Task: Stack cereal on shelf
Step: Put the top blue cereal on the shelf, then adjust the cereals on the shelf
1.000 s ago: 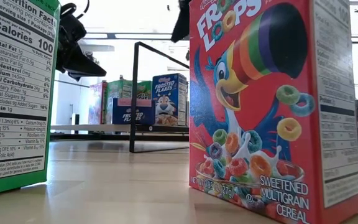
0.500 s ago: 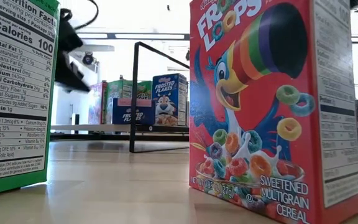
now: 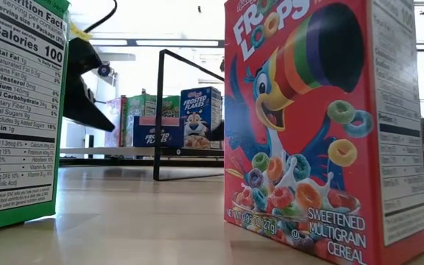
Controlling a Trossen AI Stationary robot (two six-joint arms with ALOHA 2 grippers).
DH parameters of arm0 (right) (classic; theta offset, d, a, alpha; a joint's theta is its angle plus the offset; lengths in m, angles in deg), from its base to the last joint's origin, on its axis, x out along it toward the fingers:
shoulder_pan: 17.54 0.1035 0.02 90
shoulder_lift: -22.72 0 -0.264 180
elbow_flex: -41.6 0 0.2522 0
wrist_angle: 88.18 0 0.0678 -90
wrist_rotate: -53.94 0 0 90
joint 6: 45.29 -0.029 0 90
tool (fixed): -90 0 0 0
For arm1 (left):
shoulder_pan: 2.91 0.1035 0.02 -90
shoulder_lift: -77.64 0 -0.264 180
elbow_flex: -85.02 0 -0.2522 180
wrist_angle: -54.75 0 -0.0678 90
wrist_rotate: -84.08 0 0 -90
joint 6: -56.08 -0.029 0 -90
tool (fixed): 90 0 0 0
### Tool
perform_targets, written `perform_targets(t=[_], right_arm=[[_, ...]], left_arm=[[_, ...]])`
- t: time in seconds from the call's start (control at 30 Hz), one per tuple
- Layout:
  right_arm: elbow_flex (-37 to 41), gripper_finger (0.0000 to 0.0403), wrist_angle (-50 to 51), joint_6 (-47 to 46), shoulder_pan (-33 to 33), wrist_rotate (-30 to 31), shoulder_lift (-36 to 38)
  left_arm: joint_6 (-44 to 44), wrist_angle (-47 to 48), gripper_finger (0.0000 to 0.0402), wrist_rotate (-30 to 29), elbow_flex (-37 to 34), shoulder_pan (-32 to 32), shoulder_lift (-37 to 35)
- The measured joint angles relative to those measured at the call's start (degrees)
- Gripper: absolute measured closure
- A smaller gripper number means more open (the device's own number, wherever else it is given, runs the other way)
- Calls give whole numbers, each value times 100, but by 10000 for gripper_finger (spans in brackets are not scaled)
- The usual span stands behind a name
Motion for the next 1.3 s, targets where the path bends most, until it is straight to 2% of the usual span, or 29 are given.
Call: perform_targets(t=[0.13, 0.3, 0.43, 0.57, 0.73, 0.87, 0.97, 1.17, 1.3], right_arm=[[-832, 399, 139, 128, -91, -39, -588], [-1546, 399, 570, 371, -115, -191, -957], [-1632, 399, 592, 540, -98, -218, -972], [-1543, 399, 584, 555, -98, -222, -950], [-1528, 399, 614, 526, -67, -222, -946], [-1528, 399, 620, 469, -60, -248, -946], [-1528, 399, 664, 469, -60, -268, -944], [-1528, 399, 662, 574, -74, -343, -939], [-1526, 399, 662, 538, -74, -373, -939]], left_arm=[[75, 83, 401, -275, 87, -116, -146], [349, 253, 400, -181, 142, -142, -402], [152, 450, 380, 103, 143, -198, -451], [-464, 463, 336, 35, 143, -402, -434], [-1066, 471, 267, -368, 141, -736, -434], [-531, 588, 216, -620, 141, -1044, -434], [-116, 1165, 184, -958, 176, -1422, -438], [64, 1513, 142, -2337, 194, -1954, -392], [523, 1557, 133, -2328, 200, -2082, -394]])
